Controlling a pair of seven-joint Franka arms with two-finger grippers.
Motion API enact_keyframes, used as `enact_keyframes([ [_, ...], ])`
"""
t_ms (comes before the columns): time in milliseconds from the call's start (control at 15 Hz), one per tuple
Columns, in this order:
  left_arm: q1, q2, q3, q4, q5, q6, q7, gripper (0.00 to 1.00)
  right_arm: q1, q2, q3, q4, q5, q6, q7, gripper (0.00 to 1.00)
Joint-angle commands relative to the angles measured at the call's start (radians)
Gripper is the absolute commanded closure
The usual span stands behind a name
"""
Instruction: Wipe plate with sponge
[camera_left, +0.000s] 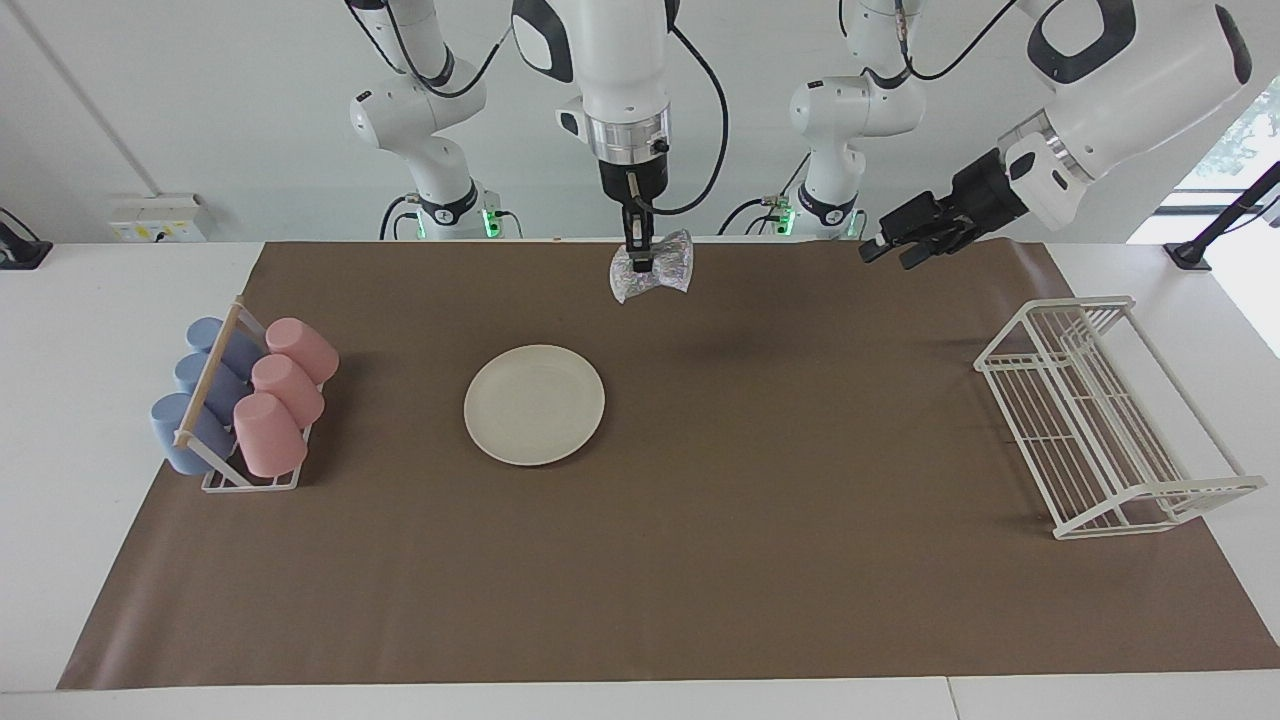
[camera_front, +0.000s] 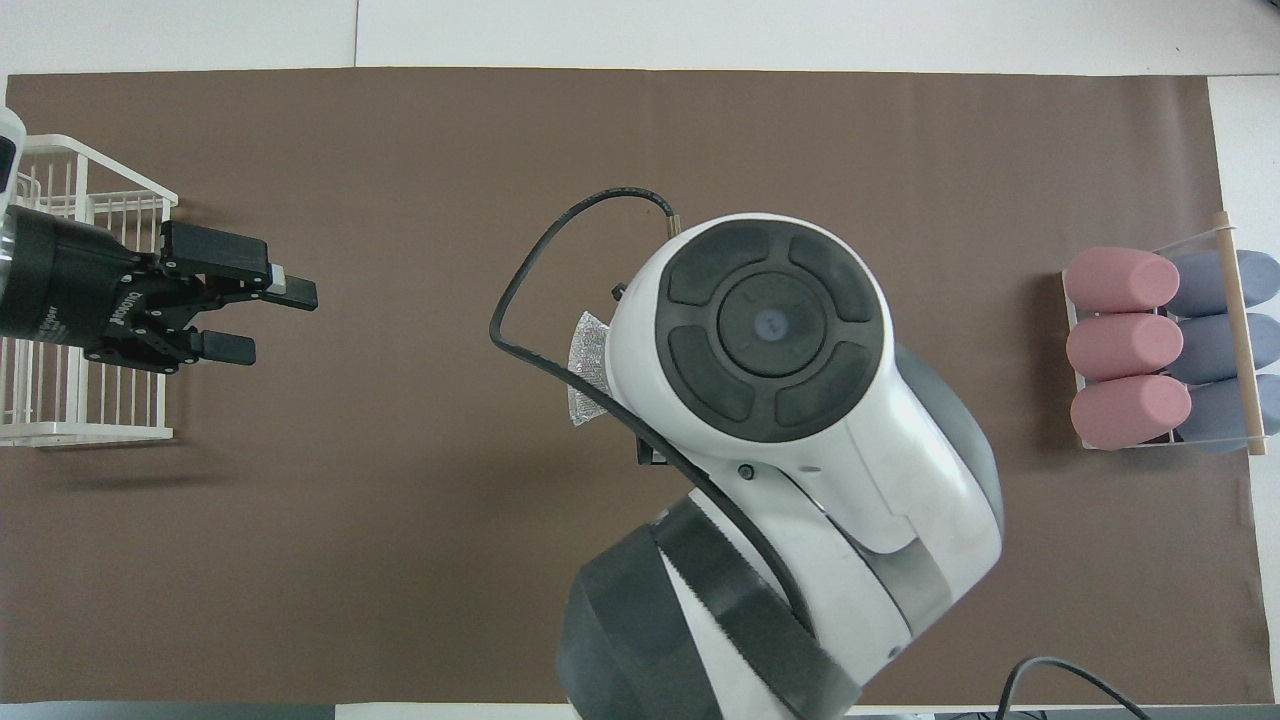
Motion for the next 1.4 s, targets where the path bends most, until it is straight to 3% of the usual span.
enact_keyframes([
  [0, -0.099, -0.149, 0.005, -0.290, -0.207, 0.201, 0.067, 0.00, -0.001, 0.027, 0.002, 0.052, 0.008, -0.021, 0.018, 1.00],
  [333, -0.194, -0.139, 0.005, -0.385, -0.569, 0.270, 0.308, 0.00, -0.001, 0.027, 0.002, 0.052, 0.002, -0.021, 0.017, 1.00],
  [533, -0.292, -0.135, 0.005, -0.393, -0.657, 0.359, 0.326, 0.00, -0.001, 0.027, 0.002, 0.052, -0.002, -0.021, 0.017, 1.00],
  [733, -0.381, -0.114, 0.005, -0.396, -0.674, 0.451, 0.361, 0.07, -0.001, 0.027, 0.002, 0.052, -0.003, -0.021, 0.017, 1.00],
  [1200, -0.351, -0.096, 0.010, -0.385, -0.673, 0.407, 0.380, 0.15, -0.001, 0.027, 0.002, 0.052, -0.002, -0.021, 0.017, 1.00],
  [1333, -0.346, -0.096, 0.010, -0.385, -0.668, 0.402, 0.383, 0.23, -0.001, 0.027, 0.002, 0.052, -0.003, -0.021, 0.017, 1.00],
])
